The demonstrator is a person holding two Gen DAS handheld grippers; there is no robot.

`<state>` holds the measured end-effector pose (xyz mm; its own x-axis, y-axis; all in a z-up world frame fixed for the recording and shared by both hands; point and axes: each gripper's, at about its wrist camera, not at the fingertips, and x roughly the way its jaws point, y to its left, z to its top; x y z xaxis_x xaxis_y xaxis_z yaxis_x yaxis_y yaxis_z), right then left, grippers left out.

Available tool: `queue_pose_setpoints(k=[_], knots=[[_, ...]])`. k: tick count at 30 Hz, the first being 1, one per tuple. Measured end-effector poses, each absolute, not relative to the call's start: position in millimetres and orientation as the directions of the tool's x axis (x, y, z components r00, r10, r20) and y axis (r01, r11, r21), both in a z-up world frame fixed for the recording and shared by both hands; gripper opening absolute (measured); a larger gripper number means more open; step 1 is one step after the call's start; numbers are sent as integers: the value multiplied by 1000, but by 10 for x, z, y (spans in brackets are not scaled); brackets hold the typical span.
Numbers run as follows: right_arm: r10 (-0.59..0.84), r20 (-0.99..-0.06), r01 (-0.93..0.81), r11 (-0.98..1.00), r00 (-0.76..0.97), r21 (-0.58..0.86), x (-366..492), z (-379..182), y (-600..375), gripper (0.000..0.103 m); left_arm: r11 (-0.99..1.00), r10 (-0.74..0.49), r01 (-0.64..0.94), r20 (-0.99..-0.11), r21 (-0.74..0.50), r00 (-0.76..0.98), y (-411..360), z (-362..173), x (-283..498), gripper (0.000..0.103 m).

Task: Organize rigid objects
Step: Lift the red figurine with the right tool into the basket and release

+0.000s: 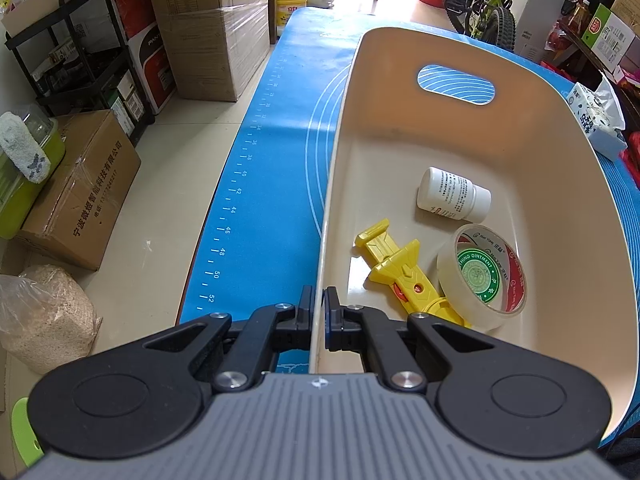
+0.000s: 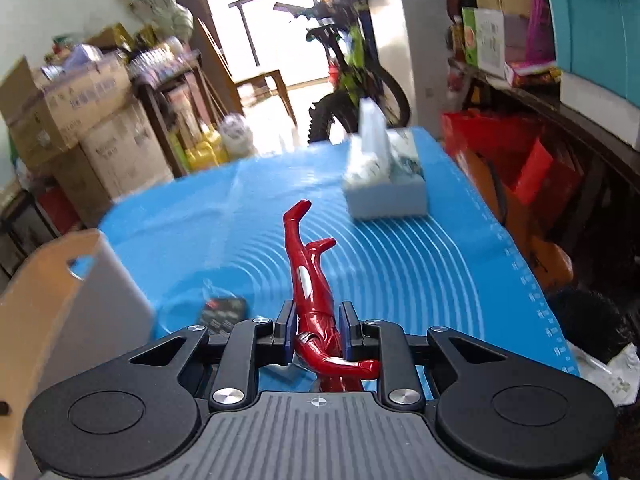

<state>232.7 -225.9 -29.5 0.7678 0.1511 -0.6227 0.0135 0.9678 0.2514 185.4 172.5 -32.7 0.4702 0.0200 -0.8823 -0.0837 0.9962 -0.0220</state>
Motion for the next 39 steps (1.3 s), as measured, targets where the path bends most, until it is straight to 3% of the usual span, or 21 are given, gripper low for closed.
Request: queue_pose_setpoints(k=[8, 13, 25, 39], knots=[[289, -500, -181, 950, 817, 254, 2193, 212, -1636, 31, 996, 21, -84, -883, -21, 470, 1723, -333, 1859, 6], [373, -471, -282, 925, 799, 253, 2152, 387, -1198, 31, 996, 21, -83, -882, -21, 470, 1724, -334, 1858, 6], [489, -532, -445, 868, 691, 219, 2089, 251, -257, 31, 997, 22, -80, -882, -18, 470, 1714, -344, 1863, 6], [384, -705, -407, 902, 596, 148, 2128, -211, 90, 32, 997, 21, -78, -882, -18, 471, 1715, -341, 1869, 6]])
